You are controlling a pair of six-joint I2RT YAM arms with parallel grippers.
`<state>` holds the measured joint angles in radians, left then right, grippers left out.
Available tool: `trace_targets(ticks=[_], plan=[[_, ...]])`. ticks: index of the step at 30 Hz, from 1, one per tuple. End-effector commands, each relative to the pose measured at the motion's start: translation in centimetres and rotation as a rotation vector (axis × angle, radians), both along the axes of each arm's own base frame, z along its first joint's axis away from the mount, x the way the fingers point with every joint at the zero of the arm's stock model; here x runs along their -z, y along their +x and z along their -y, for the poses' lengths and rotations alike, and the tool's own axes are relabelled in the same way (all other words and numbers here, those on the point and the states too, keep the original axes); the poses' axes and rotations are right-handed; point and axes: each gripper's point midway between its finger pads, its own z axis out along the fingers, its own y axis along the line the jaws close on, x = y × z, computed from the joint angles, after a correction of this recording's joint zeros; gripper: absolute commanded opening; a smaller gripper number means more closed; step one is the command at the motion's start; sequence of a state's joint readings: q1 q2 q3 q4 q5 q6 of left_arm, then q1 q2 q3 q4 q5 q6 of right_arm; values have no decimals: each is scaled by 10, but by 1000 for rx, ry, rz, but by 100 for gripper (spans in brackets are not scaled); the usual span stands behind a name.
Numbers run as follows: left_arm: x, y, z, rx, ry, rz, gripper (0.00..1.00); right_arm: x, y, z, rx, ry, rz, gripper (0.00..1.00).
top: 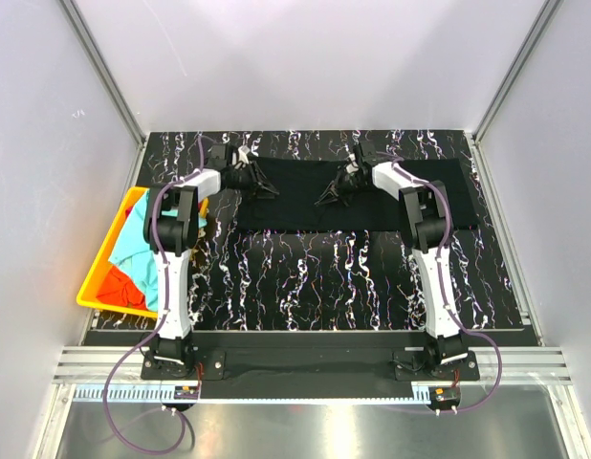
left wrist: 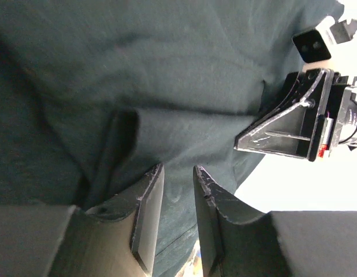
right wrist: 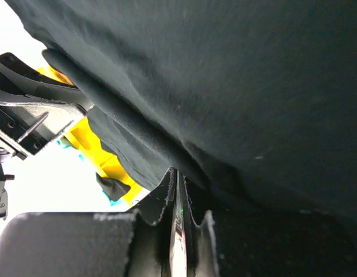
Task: Fold and stack the t-shirts
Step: Fold the tshirt
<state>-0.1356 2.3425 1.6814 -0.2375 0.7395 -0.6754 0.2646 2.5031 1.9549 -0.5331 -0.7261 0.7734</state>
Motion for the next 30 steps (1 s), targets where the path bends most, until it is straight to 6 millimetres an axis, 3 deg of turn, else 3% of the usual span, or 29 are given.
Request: trace_targets(ticks=[1,4,5,7,8,9,11,12,14,17,21,24,27,30], plan=[[-3,23,-12,-26,34,75,33,5,20,36,49,-52,67,12],[-17,29,-16,9,62,122,29,-3,22,50,41,-24,79,18],[-20,25,-18,19,81,109,29,-19,23,50,31,-6,106,21],[-51,35,-24,24,118,191,31,-38,19,53,19,4,119,28],[-72,34,-26,26,129,225,34,-56,19,55,8,-2,157,38],[-85,35,-27,18,136,243,34,-64,14,58,3,-16,151,43],[-105,30,-26,4,139,267,37,-91,9,64,-10,-40,206,52],[-119,23,-25,-11,151,282,40,-90,2,70,-6,-77,189,61],[-140,12,-22,-28,171,314,42,-105,-4,85,-4,-127,225,66],[-120,-16,-9,-59,235,241,42,-96,-15,117,15,-253,210,68],[-95,-48,27,-54,336,199,43,-73,-26,167,9,-527,162,70],[-80,-55,43,-87,407,187,47,-64,-20,195,2,-696,163,71],[-64,-52,56,-109,421,162,48,-54,-13,209,-9,-780,165,72],[-38,-46,55,-126,449,117,48,-36,-12,222,-35,-856,136,72]])
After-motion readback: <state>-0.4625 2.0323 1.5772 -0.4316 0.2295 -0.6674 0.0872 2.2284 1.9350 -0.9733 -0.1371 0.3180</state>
